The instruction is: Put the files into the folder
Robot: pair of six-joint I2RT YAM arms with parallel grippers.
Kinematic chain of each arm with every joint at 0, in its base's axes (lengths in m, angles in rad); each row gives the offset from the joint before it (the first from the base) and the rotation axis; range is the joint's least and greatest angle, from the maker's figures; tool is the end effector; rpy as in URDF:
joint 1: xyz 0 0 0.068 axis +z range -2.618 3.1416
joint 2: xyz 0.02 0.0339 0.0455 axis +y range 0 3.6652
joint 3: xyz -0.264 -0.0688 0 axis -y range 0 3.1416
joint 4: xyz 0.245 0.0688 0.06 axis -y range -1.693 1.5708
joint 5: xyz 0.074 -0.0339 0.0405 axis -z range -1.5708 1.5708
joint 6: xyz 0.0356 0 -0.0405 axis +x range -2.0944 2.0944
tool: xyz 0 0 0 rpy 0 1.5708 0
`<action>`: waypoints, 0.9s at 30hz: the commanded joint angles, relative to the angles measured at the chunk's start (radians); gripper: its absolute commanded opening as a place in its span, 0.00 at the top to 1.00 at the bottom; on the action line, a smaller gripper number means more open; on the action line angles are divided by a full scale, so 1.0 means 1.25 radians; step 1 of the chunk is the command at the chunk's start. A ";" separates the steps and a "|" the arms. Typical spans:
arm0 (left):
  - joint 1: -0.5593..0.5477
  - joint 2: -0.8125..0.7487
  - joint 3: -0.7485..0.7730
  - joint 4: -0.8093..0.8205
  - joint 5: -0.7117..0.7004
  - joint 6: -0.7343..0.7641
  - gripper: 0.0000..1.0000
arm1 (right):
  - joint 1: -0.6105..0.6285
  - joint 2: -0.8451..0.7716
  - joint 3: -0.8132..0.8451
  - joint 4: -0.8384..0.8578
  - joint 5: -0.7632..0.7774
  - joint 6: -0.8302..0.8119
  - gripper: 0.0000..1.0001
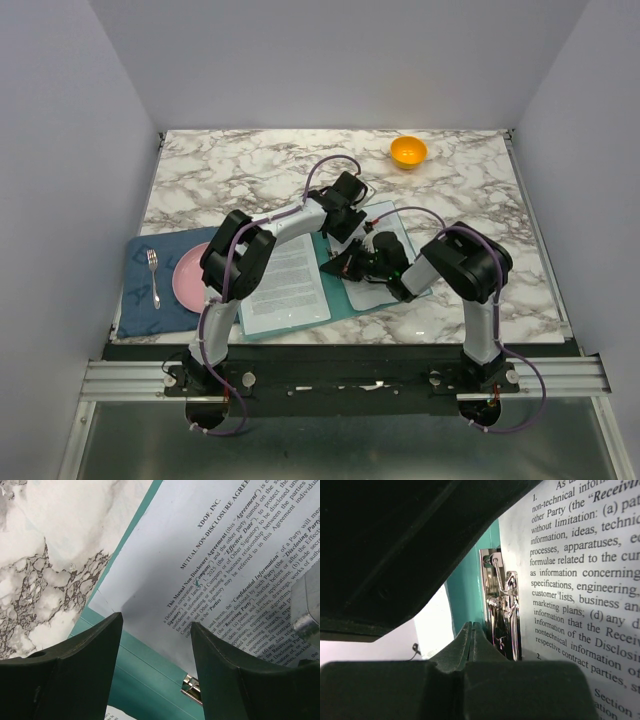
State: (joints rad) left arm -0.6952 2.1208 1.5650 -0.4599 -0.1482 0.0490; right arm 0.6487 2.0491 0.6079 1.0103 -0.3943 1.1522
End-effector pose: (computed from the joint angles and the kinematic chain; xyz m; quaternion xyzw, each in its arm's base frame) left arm 0.3530 -0.2876 0.1675 0.3298 0.9008 -0.0192 0.2817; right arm 0.2545 0.2101 0.0680 0.1033 0.8259 0.5171 0.1995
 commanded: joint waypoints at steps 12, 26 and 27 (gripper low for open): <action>0.000 0.063 -0.026 -0.145 -0.034 0.015 0.30 | 0.030 -0.050 0.016 -0.402 0.082 -0.211 0.99; 0.000 0.056 0.022 -0.159 -0.053 0.027 0.29 | 0.031 -0.237 0.135 -0.540 0.099 -0.284 0.81; 0.000 0.052 0.027 -0.160 -0.054 0.026 0.28 | 0.031 -0.244 0.136 -0.541 0.097 -0.287 0.79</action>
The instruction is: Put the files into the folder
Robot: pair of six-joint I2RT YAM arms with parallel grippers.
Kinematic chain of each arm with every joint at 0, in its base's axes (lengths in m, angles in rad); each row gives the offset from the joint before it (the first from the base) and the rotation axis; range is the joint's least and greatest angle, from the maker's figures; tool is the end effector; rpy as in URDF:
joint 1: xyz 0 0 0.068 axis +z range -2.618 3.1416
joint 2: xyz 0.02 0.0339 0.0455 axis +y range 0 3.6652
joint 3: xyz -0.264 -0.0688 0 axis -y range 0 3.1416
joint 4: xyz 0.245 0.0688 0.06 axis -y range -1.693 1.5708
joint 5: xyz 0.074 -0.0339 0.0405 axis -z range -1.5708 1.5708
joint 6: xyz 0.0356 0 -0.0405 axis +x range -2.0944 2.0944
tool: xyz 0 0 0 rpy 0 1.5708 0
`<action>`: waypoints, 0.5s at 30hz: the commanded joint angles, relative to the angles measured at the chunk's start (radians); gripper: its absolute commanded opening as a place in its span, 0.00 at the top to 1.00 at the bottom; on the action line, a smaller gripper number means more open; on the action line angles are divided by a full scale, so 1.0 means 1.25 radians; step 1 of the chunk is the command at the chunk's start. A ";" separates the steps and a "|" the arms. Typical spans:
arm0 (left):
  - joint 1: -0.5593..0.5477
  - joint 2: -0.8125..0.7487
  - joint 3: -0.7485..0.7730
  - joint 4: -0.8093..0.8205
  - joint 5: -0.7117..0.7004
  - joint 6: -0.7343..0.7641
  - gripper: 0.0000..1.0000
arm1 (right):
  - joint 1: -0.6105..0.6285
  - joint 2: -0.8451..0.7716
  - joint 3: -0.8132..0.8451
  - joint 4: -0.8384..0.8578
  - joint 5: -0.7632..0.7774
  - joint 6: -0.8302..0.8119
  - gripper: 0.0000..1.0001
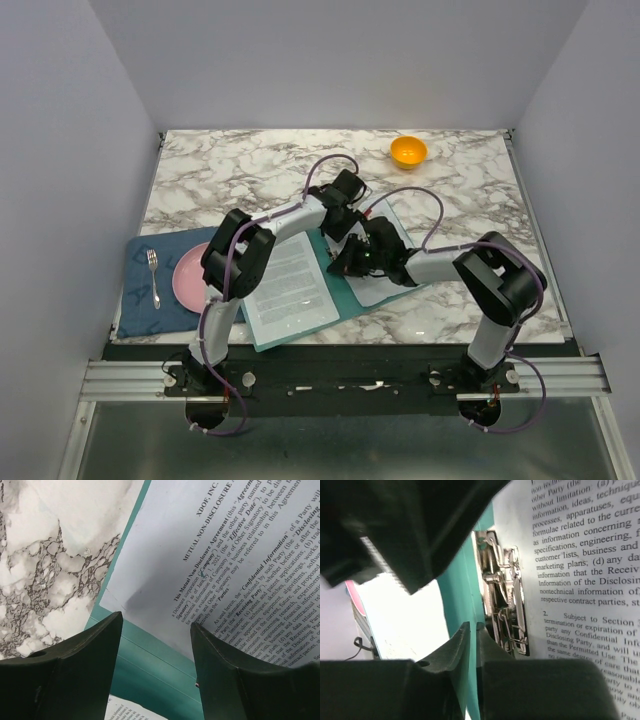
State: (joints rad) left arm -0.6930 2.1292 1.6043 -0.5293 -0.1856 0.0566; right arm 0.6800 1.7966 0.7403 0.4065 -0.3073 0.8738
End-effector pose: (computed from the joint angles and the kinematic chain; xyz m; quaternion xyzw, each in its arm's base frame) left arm 0.3549 -0.2861 0.1718 0.3304 0.9045 0.0055 0.2696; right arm 0.2559 0.2208 0.1217 0.0180 0.8877 0.4056 0.2170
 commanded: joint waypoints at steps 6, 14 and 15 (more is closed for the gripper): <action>0.001 0.031 0.063 -0.140 -0.037 0.005 0.14 | 0.011 -0.113 0.068 -0.087 0.058 -0.083 0.74; 0.056 -0.055 0.192 -0.239 -0.031 -0.042 0.01 | 0.051 -0.121 0.177 -0.314 0.201 -0.230 0.62; 0.071 -0.083 0.193 -0.247 -0.023 -0.066 0.01 | 0.063 -0.111 0.188 -0.323 0.233 -0.255 0.62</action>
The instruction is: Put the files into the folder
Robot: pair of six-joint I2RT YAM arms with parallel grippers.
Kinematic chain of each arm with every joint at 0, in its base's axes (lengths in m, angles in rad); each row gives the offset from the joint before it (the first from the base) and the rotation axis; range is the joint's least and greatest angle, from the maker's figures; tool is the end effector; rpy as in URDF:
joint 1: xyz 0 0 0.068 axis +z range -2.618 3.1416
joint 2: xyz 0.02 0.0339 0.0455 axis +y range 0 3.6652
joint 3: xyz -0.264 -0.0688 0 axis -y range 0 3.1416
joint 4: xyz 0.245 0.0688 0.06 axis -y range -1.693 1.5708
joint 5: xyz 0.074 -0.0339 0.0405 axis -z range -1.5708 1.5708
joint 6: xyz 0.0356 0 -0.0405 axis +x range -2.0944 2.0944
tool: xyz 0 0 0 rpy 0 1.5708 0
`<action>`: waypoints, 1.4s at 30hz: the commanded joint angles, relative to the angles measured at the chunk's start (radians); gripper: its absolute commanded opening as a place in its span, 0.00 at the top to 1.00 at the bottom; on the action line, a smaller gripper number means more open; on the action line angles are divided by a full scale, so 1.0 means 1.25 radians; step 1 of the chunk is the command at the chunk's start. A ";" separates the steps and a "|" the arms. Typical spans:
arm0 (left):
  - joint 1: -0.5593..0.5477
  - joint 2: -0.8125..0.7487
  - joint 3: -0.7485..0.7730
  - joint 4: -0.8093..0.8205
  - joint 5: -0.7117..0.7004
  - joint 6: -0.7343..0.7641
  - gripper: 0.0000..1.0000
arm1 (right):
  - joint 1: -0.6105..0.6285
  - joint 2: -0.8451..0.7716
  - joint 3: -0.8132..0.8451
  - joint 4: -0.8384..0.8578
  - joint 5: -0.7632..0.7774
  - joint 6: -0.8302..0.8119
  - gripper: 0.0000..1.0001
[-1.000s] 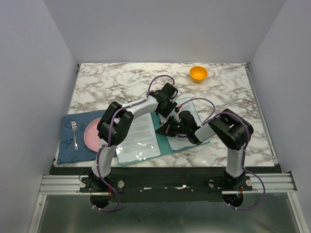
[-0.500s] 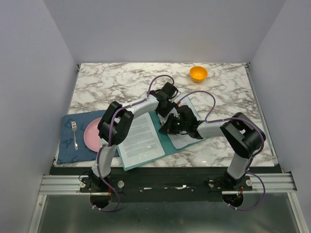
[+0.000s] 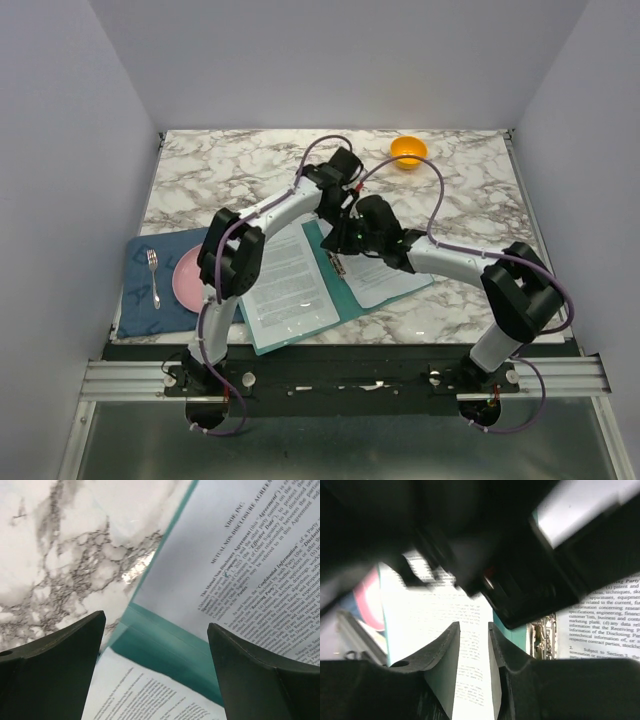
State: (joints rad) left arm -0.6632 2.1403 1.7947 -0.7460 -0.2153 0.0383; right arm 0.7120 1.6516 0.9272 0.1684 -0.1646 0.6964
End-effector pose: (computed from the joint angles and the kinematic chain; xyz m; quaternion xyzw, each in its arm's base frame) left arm 0.3698 -0.2793 0.2128 0.3079 0.9158 0.0268 0.2566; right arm 0.2666 0.2378 0.2016 -0.0467 0.8707 0.3683 0.3226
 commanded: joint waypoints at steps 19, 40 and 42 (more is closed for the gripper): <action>0.323 -0.520 -0.354 -0.130 0.264 -0.034 0.01 | 0.105 0.105 0.133 -0.281 0.264 -0.239 0.57; 0.328 -0.562 -0.432 -0.128 0.255 -0.007 0.01 | 0.126 0.176 0.179 -0.302 0.278 -0.255 0.66; 0.329 -0.568 -0.438 -0.127 0.252 -0.005 0.01 | 0.130 0.188 0.186 -0.311 0.285 -0.258 0.67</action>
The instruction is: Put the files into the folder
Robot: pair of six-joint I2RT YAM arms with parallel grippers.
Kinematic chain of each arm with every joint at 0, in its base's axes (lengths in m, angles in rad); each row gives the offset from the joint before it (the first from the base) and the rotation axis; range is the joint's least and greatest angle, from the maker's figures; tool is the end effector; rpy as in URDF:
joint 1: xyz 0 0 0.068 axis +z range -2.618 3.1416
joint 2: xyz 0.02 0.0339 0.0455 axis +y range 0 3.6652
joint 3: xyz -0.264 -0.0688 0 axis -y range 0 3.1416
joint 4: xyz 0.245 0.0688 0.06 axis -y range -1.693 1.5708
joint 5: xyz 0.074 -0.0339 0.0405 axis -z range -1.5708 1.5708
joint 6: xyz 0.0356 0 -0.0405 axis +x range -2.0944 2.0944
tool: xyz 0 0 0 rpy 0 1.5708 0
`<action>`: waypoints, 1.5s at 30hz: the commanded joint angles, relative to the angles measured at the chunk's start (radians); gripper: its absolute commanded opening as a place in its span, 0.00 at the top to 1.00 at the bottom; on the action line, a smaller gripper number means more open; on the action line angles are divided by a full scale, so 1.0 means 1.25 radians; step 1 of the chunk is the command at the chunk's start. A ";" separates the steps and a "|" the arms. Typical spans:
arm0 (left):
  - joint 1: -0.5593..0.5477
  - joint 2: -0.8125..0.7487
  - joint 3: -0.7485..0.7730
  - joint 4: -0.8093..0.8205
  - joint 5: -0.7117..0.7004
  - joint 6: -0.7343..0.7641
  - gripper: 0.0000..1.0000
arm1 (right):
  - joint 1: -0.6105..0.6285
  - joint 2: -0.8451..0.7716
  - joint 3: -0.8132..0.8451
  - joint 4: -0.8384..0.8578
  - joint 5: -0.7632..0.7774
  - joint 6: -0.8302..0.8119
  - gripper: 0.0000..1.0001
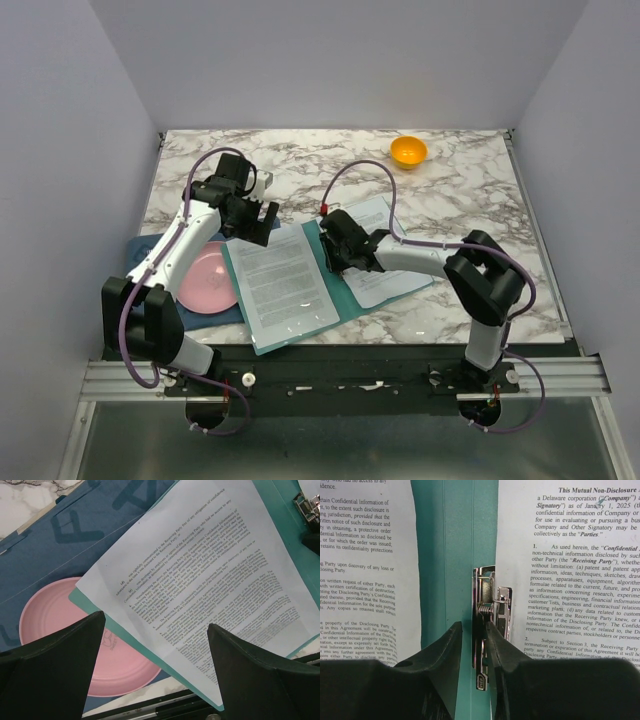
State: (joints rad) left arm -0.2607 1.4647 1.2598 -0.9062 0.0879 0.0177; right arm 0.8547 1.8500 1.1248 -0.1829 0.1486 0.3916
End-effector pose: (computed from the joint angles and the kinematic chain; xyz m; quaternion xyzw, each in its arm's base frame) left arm 0.2820 -0.0785 0.2868 0.1449 0.9620 -0.0701 0.2207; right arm 0.2555 0.2855 0.1636 -0.1929 0.9234 0.1323 0.3044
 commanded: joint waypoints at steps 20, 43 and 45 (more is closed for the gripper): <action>0.015 -0.072 -0.002 -0.029 0.020 0.024 0.01 | 0.016 0.059 0.051 -0.164 0.138 0.114 0.99; 0.086 -0.048 -0.016 0.014 0.050 0.001 0.01 | -0.189 -0.348 -0.068 0.025 -0.184 0.329 0.99; 0.098 -0.046 -0.009 0.023 0.067 -0.006 0.01 | -0.192 -0.359 -0.057 0.019 -0.186 0.321 0.99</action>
State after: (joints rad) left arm -0.1627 1.3945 1.2415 -0.9001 0.1104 0.0326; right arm 0.6266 1.4658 1.0206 -0.2028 -0.0277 0.7738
